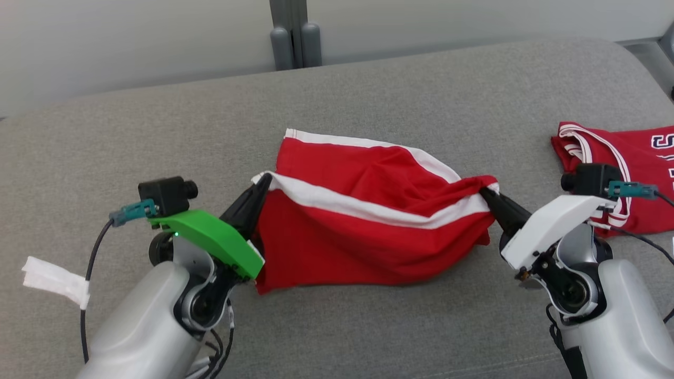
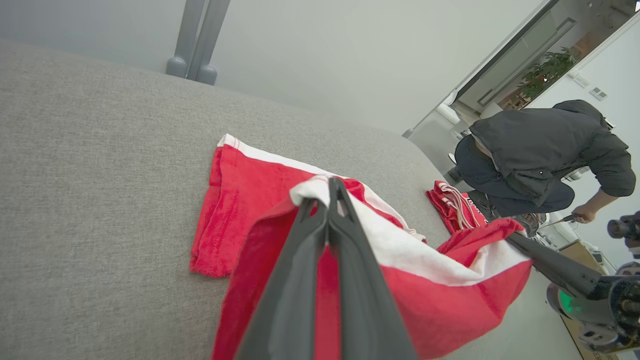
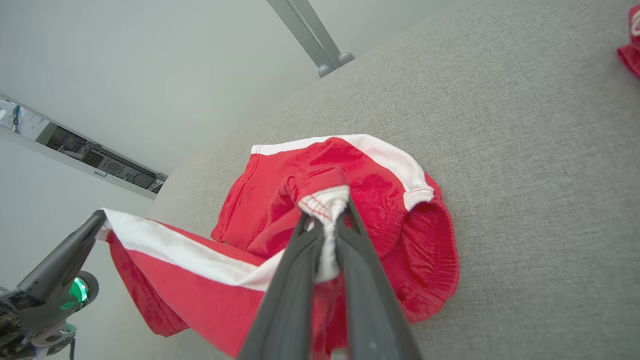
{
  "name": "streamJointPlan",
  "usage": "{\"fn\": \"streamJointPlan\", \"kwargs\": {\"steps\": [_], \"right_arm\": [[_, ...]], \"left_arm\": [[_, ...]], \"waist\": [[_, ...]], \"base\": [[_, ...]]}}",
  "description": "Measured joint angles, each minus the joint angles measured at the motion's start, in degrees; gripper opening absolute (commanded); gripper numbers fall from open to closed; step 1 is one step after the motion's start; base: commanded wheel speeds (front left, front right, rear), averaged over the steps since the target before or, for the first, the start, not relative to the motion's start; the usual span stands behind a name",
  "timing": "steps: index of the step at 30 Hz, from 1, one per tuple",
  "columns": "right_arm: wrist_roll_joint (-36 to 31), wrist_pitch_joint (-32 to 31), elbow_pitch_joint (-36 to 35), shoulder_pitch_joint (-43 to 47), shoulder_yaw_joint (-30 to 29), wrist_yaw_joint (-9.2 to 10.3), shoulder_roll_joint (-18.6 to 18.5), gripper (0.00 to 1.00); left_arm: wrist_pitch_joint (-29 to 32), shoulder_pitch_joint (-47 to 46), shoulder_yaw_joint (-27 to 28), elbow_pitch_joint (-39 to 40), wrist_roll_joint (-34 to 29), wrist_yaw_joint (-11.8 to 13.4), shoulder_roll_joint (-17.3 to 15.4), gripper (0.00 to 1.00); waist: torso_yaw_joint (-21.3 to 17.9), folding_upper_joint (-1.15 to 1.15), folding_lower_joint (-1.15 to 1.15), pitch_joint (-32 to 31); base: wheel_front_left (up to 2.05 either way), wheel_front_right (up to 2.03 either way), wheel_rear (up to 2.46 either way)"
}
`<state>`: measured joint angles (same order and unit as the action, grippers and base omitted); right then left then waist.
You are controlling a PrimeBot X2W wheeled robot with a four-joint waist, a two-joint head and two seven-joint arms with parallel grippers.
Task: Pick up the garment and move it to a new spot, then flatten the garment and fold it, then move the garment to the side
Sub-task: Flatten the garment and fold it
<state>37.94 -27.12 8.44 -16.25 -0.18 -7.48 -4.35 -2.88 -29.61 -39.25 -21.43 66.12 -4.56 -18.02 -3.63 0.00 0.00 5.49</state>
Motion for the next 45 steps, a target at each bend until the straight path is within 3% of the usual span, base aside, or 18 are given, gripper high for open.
{"fn": "streamJointPlan", "kwargs": {"steps": [9, 20, 31, 32, 33, 39, 45], "right_arm": [[4.0, 8.8, 6.2, -7.4, 0.4, 0.0, 1.4, 0.0], [10.0, 19.4, 14.7, -14.0, 6.3, 0.0, 1.4, 0.0], [14.6, 26.4, 23.0, -20.3, 12.6, 0.0, 1.5, 0.0], [15.1, 26.9, 23.8, -20.9, 13.2, 0.0, 1.5, 0.24], [15.8, 27.1, 24.6, -21.5, 14.0, 0.0, 1.4, 1.0], [16.3, 31.1, 28.1, -23.5, 16.7, 0.0, 1.5, 1.0], [8.1, 34.0, 30.9, -22.0, 15.8, 0.0, 0.2, 1.0]], "left_arm": [[-4.6, -11.2, 0.4, -11.3, -3.1, -1.9, 2.9, 0.0], [-9.2, -21.8, 0.4, -22.1, -7.0, -2.4, 4.7, 0.0], [-10.6, -26.4, 0.3, -30.9, -8.6, -2.5, 7.3, 0.0], [-10.8, -26.6, 0.4, -31.9, -8.5, -2.5, 7.5, 0.16], [-10.8, -26.9, 0.4, -32.9, -8.5, -2.4, 7.8, 1.0], [-11.8, -27.7, 0.7, -36.6, -9.4, -2.2, 8.8, 1.0], [-12.1, -25.8, 3.8, -35.6, -13.1, -0.6, 8.9, 1.0]], "waist": [[-2.7, 0.0, 0.0, 5.4], [-6.1, 0.0, 0.0, 11.7], [-8.4, 0.0, 0.0, 15.1], [-8.4, 0.0, 0.0, 15.3], [-8.5, 0.0, 0.0, 15.4], [-8.3, 0.0, 0.01, 14.5], [-7.7, 0.0, 0.0, 11.6]], "base": [[0.0, 0.0, 0.0], [0.0, 0.0, 0.0], [0.0, 0.0, 0.0], [0.0, 0.0, 0.0], [0.0, 0.0, 0.0], [0.0, 0.0, 0.0], [0.0, 0.0, 0.0]]}}
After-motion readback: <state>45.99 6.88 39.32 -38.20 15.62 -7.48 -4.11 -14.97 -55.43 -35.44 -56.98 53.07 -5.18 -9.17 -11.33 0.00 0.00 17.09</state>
